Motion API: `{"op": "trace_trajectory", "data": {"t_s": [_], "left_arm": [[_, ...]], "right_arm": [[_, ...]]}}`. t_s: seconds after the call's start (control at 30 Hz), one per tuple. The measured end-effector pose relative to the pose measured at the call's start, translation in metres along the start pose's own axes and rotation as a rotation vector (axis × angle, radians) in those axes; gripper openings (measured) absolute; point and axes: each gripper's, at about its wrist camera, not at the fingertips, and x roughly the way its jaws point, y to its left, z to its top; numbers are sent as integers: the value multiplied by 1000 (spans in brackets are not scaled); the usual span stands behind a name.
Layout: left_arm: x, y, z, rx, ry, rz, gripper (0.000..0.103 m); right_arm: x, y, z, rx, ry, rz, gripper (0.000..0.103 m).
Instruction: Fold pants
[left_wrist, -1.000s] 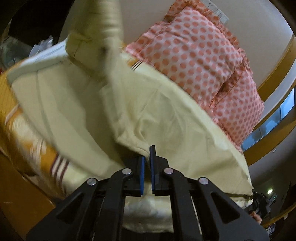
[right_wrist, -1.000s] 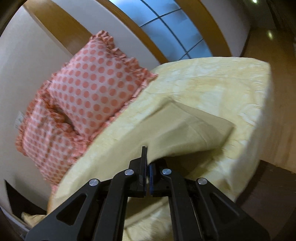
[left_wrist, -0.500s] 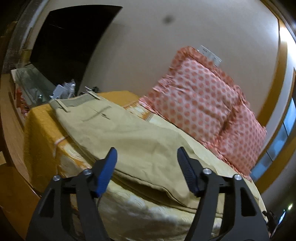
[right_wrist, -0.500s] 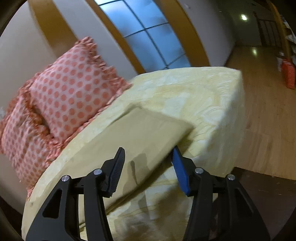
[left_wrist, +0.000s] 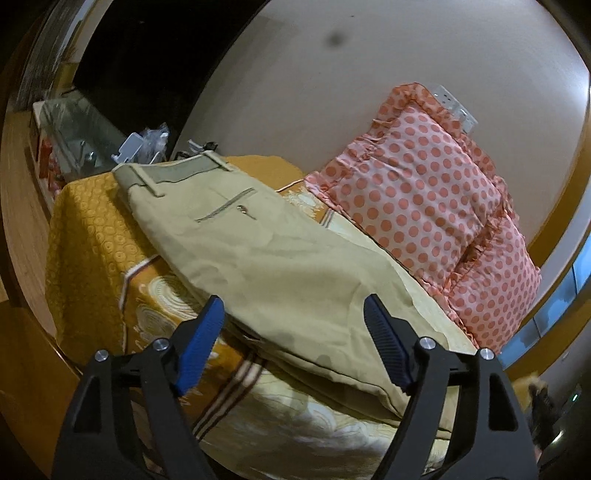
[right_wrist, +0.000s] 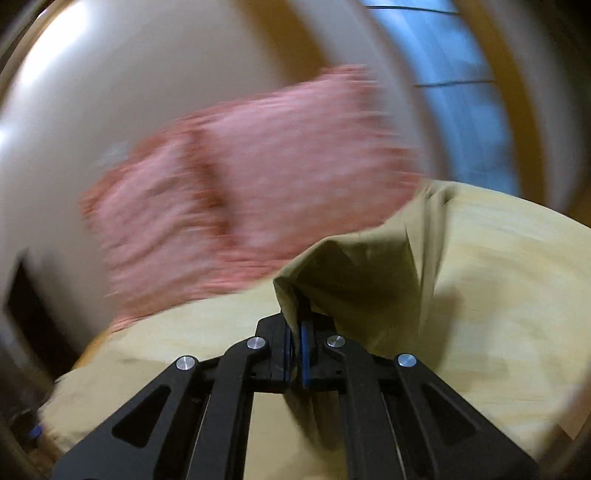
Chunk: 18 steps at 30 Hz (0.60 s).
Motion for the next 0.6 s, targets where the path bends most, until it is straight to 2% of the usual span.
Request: {"op": "trace_trajectory", "data": {"t_s": [0.1,0.17,0.2,0.23,0.3,0.33,0.37,0.4,0.47,0.6], "left_arm": [[0,8,4,-27,-3,10,78],[0,13,5,-43,-5,21,79],[0,14,6,-49,-5,25,80],[0,17,8,-55,-3,28,80],[2,23,11,-72,5,28,81],[3,25,12,-82,11,27,81],[5,29,14,-95,15,31,81],[6,31,16,-103,15,35,81],[10,34,20,-107,12,51,81],[22,38,27,-107,39,86,81]], "right_arm": [[33,84,-12,-97,84,236,4],[55,140,-34,-158,179,377,4],[70,171,-54,-204,264,433,5],[86,200,-79,-261,373,475,5],[103,235,-121,-359,540,493,6],[106,245,-139,-395,604,499,10],[106,249,-147,-405,630,504,23],[100,247,-153,-401,628,509,46],[88,238,-150,-373,574,506,77],[75,219,-131,-311,508,504,80]]}}
